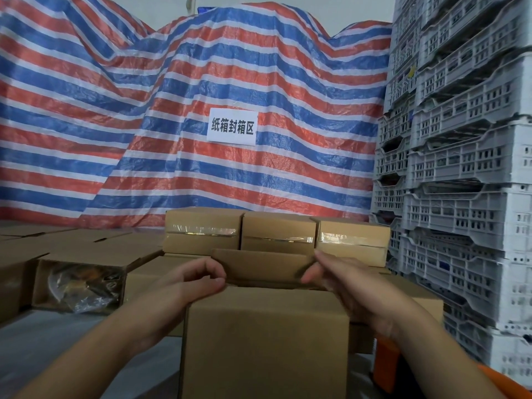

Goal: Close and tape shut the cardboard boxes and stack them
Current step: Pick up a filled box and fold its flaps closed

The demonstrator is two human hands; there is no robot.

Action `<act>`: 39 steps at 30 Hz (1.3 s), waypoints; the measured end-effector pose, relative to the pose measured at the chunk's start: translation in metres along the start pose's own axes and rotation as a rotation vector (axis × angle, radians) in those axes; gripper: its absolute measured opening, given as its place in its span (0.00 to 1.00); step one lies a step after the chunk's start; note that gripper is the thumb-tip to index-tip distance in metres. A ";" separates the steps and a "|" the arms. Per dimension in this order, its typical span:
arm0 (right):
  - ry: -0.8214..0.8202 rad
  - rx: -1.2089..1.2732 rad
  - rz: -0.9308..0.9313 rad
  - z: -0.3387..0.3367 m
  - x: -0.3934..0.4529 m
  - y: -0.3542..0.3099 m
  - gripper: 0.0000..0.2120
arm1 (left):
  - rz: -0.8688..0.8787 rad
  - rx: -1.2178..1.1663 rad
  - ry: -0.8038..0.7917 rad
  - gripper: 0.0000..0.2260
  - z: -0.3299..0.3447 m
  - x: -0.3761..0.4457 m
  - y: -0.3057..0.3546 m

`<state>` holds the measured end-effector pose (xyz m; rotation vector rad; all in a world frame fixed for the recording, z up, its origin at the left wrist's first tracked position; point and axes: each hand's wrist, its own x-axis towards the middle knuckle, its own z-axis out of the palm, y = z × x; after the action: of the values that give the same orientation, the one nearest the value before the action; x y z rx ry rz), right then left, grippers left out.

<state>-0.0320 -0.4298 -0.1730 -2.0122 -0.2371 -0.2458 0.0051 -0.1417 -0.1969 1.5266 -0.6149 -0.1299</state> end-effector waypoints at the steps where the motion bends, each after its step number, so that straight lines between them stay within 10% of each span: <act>1: -0.014 -0.006 -0.053 -0.001 -0.002 -0.001 0.20 | 0.001 -0.008 0.008 0.05 0.000 0.000 0.000; 7: -0.061 -0.048 -0.229 -0.001 -0.008 -0.002 0.35 | 0.022 -0.048 0.085 0.08 0.004 0.000 -0.002; 13: -0.046 -0.033 -0.175 0.000 -0.005 0.001 0.35 | 0.129 -0.036 0.183 0.34 0.008 0.000 -0.002; 21: -0.036 -0.004 -0.179 0.001 -0.006 0.000 0.32 | 0.066 0.037 0.169 0.04 0.000 0.005 -0.011; 30: 0.091 -0.190 -0.356 0.000 -0.003 0.003 0.08 | 0.020 0.067 0.120 0.07 -0.002 0.007 -0.010; 39: -0.015 -0.232 -0.315 0.003 0.000 0.006 0.12 | -0.062 0.134 0.099 0.03 -0.005 0.010 -0.004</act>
<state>-0.0300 -0.4290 -0.1791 -2.2015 -0.5585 -0.4757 0.0172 -0.1422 -0.1977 1.6721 -0.5056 -0.0605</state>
